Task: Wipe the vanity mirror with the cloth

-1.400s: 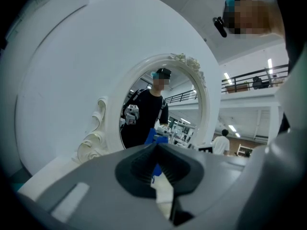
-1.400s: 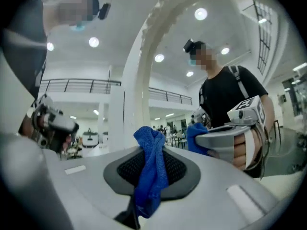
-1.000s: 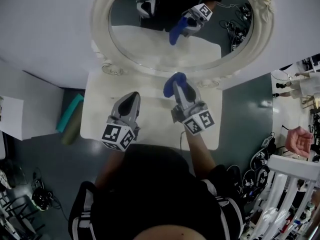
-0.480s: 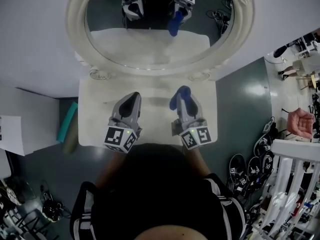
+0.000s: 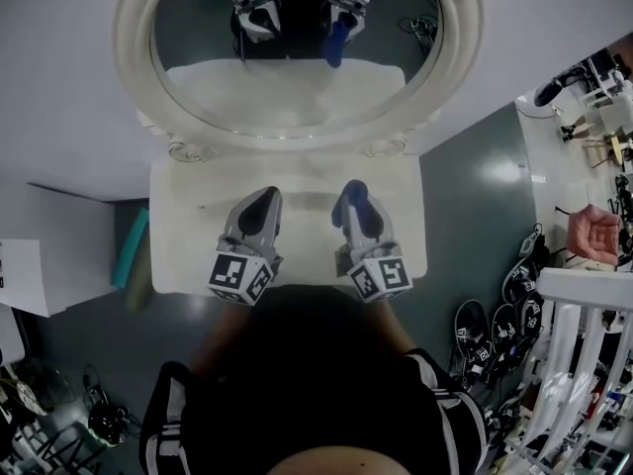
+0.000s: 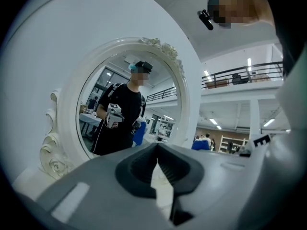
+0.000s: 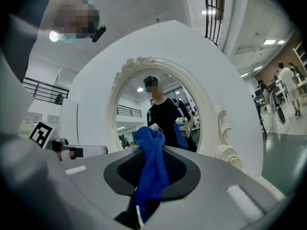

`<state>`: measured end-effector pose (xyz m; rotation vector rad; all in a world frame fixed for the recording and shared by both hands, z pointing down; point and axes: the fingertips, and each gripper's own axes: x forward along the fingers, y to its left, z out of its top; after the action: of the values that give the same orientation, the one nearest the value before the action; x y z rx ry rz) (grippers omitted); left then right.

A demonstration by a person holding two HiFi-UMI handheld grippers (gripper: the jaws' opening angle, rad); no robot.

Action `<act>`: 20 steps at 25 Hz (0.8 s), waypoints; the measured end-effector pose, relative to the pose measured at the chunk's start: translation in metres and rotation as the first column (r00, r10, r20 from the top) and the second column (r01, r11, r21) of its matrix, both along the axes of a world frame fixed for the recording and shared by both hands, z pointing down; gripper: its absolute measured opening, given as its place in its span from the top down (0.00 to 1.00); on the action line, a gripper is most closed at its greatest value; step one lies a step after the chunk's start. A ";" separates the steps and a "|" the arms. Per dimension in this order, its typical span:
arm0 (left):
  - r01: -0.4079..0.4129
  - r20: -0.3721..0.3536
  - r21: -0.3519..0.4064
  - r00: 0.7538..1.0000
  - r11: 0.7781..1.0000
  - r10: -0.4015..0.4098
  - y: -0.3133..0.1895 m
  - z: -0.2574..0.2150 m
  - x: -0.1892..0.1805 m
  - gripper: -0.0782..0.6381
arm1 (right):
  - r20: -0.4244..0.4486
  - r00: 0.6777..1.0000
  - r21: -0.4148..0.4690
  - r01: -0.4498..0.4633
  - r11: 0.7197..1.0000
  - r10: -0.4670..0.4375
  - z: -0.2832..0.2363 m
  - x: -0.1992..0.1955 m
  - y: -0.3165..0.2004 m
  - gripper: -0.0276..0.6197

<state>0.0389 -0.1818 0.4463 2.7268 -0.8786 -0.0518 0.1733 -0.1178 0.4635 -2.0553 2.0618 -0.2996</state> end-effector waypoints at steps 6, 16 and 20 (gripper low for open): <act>0.005 0.002 -0.003 1.000 1.000 -0.005 -0.002 0.003 0.000 0.88 | -0.011 1.000 -0.007 -0.003 1.000 0.003 0.001 0.004 0.002 0.86; 0.006 0.002 -0.001 1.000 1.000 -0.006 -0.001 0.004 -0.001 0.88 | -0.025 1.000 -0.014 -0.013 1.000 0.013 0.000 0.005 0.004 0.86; 0.003 0.001 0.002 1.000 1.000 -0.003 -0.001 0.004 -0.001 0.88 | -0.017 1.000 -0.008 -0.009 1.000 0.009 0.002 0.004 0.005 0.86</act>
<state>0.0381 -0.1824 0.4498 2.7274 -0.8835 -0.0515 0.1773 -0.1132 0.4654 -2.0784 2.0641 -0.2910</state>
